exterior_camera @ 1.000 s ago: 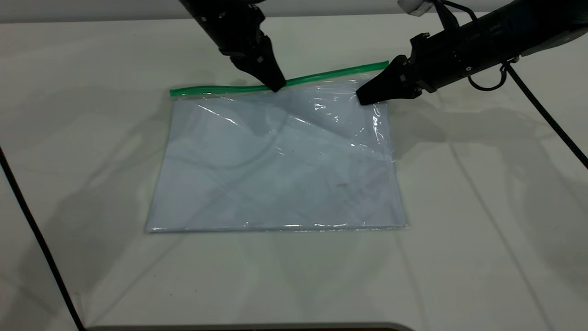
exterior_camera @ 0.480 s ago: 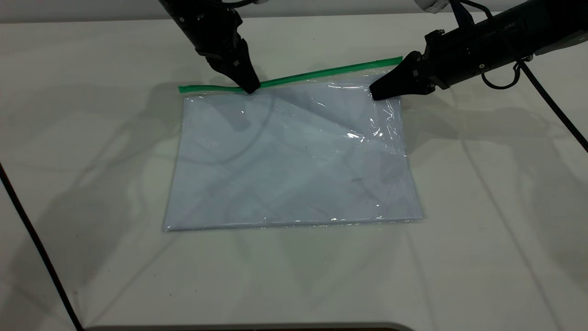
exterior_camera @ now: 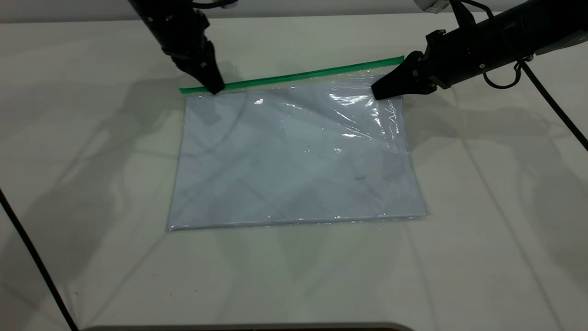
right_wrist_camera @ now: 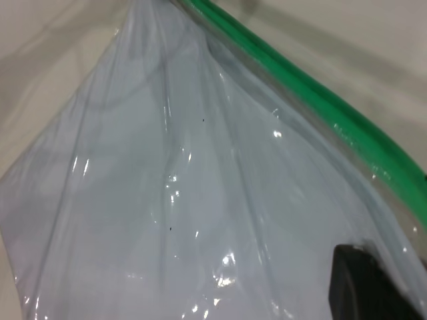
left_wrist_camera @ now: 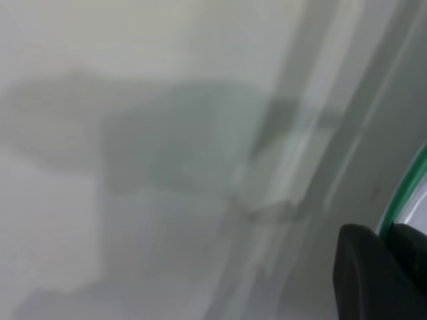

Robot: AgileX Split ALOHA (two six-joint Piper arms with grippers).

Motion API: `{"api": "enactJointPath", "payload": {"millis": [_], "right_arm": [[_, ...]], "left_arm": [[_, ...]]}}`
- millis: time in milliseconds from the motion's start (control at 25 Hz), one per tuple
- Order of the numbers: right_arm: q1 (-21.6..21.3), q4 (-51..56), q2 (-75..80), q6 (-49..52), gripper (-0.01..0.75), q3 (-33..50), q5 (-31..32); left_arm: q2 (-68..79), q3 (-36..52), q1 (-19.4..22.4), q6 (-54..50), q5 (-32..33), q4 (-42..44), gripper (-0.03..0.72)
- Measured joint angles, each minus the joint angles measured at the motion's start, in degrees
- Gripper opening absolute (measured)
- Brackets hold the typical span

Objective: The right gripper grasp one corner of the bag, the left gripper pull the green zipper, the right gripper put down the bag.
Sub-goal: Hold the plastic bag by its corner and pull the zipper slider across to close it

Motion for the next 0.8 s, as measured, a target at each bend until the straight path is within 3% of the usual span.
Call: {"api": "enactJointPath", "payload": {"millis": [600,720,800], "right_arm": [[-0.30,0.07,0.00,0.00,0.035,0.00,-0.53],[-0.45,0.07,0.00,0.11,0.044,0.00,-1.13],[-0.73,-0.14,0.00,0.45,0.073,0.00,-2.29]], "left_arm": [[0.00,0.00,2.16,-1.42,0.12,1.28,0.080],[0.00,-1.05,2.39,-1.47,0.23,0.42,0.129],[0.00,-2.96,2.79,-1.48,1.02,-0.91,0.207]]}}
